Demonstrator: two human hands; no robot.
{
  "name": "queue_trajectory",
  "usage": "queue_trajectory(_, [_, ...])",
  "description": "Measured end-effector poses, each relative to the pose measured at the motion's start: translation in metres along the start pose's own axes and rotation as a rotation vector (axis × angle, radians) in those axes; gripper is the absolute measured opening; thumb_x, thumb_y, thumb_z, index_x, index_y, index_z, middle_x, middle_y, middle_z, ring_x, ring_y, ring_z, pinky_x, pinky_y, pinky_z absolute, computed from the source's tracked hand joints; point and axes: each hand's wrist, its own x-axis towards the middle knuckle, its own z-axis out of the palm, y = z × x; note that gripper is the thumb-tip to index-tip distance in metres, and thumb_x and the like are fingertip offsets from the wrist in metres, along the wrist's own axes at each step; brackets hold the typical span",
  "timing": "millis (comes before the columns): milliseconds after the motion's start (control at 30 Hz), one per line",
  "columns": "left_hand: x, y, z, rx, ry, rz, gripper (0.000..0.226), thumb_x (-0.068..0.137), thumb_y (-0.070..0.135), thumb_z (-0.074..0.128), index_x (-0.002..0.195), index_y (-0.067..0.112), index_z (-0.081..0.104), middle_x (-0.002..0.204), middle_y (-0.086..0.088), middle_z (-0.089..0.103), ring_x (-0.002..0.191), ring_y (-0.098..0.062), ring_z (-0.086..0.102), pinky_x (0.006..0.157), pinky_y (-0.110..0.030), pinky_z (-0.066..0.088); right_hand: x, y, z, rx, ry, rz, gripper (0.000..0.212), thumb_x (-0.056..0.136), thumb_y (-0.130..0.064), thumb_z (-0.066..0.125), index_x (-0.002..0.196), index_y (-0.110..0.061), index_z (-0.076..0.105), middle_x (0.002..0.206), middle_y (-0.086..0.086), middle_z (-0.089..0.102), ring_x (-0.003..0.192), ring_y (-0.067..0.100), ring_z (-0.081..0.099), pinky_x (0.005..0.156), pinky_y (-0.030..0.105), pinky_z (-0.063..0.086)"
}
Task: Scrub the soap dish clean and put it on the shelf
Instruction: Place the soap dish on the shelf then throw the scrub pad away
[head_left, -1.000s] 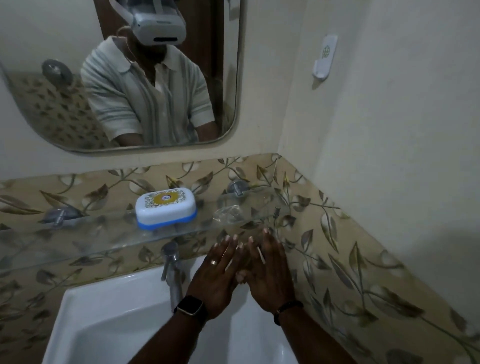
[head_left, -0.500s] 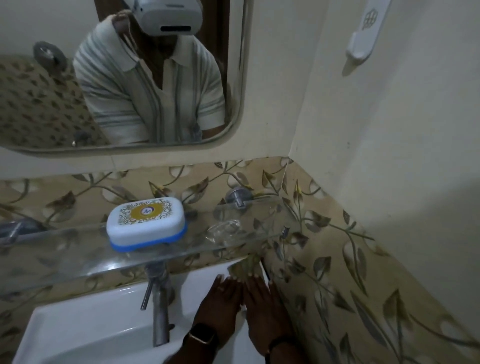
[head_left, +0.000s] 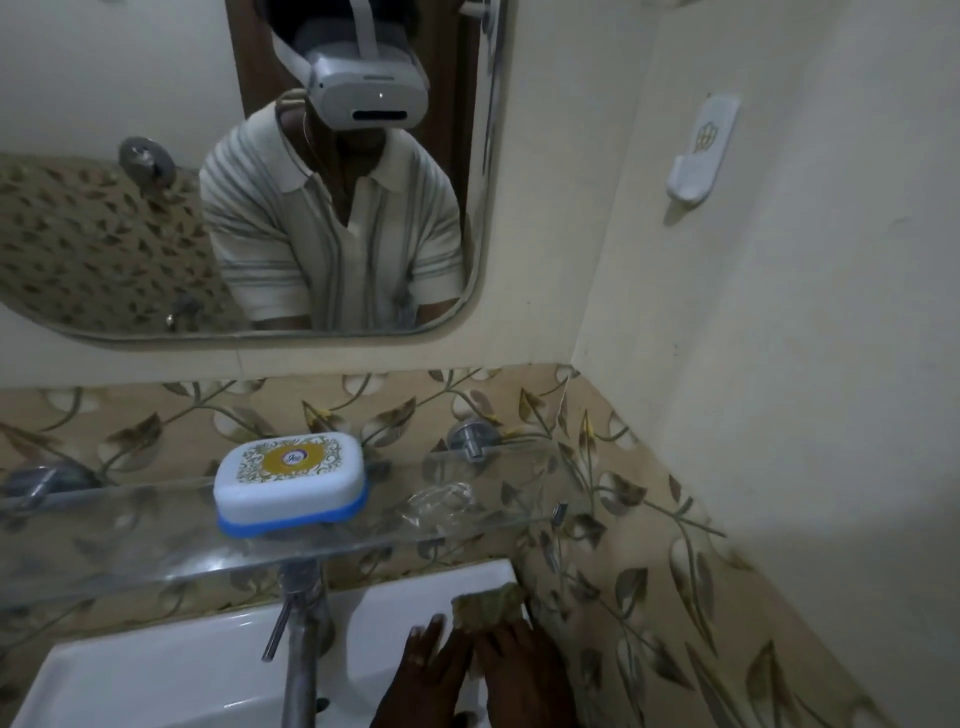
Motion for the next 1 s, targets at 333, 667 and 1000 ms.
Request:
queue_trajectory(333, [-0.018,0.032,-0.095,-0.491,0.352,-0.434,0.050,0.093,0.035,0.050,0.142,0.030,0.053,0.129,0.005,0.068,0.117,-0.012,0.061,0.092,-0.017,0.043,0.002,-0.052,-0.064,0.164,0.660,-0.033,0.036,0.101,-0.018,0.046,0.098,-0.005,0.080,0.093,0.012,0.077,0.082,0.031,0.075,0.074,0.043,0.059])
queue_trajectory(667, [-0.167,-0.027,-0.219,-0.363,0.865,-0.652,0.040,0.092,0.019,0.054,0.132,0.013,0.061,0.122,-0.008,0.071,0.112,-0.014,0.058,0.100,-0.013,0.037,0.030,-0.223,-0.114,0.462,0.832,-0.596,0.028,0.103,-0.008,0.048,0.117,-0.004,0.072,0.105,0.015,0.071,0.099,0.033,0.061,0.089,0.045,0.050])
queue_trajectory(1000, [-0.365,-0.108,-0.252,-0.101,0.890,-1.041,0.051,0.085,0.019,0.044,0.126,-0.003,0.065,0.125,-0.021,0.070,0.111,-0.037,0.067,0.097,-0.043,0.052,0.003,-0.438,-0.111,0.678,0.620,-0.994,0.035,0.104,-0.008,0.039,0.111,-0.003,0.073,0.101,0.015,0.072,0.091,0.034,0.064,0.078,0.043,0.054])
